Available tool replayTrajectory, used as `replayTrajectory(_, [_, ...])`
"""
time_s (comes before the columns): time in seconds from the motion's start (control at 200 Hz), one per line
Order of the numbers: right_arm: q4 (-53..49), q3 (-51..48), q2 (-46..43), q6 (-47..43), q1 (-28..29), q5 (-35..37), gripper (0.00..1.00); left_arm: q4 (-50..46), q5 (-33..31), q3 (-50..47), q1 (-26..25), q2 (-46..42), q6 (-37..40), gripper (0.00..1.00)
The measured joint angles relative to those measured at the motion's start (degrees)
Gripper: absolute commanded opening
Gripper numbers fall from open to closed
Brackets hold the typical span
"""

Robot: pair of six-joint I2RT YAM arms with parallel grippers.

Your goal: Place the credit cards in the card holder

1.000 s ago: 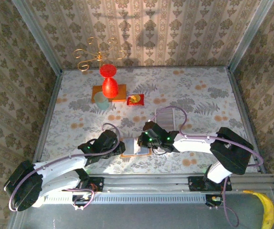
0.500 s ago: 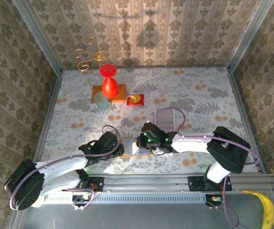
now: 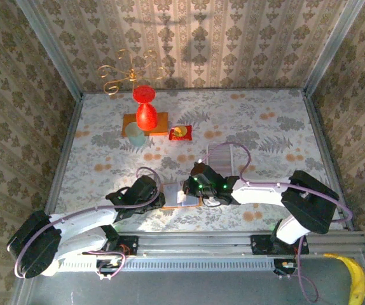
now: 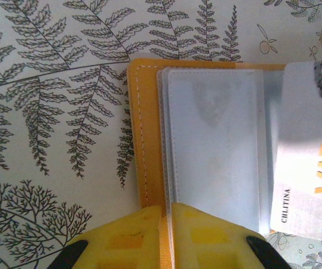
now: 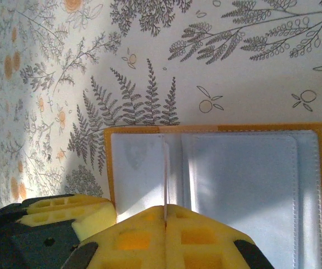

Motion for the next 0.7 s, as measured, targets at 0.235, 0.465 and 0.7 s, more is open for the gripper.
replayTrajectory(0.235, [0.1,-0.5,0.2,-0.4,0.0,0.3,0.0,0.2,0.0,-0.1,0.0,0.0,0.0,0.13])
replayTrajectory(0.465, [0.5,-0.5,1.7,-0.4,0.0,0.3,0.0,0.5,-0.2,-0.7,-0.1,0.0,-0.1,0.12])
replayTrajectory(0.7, [1.9,-0.9,2.0,-0.2,0.0,0.0,0.0,0.7,-0.3,-0.7,-0.1,0.0,-0.3,0.12])
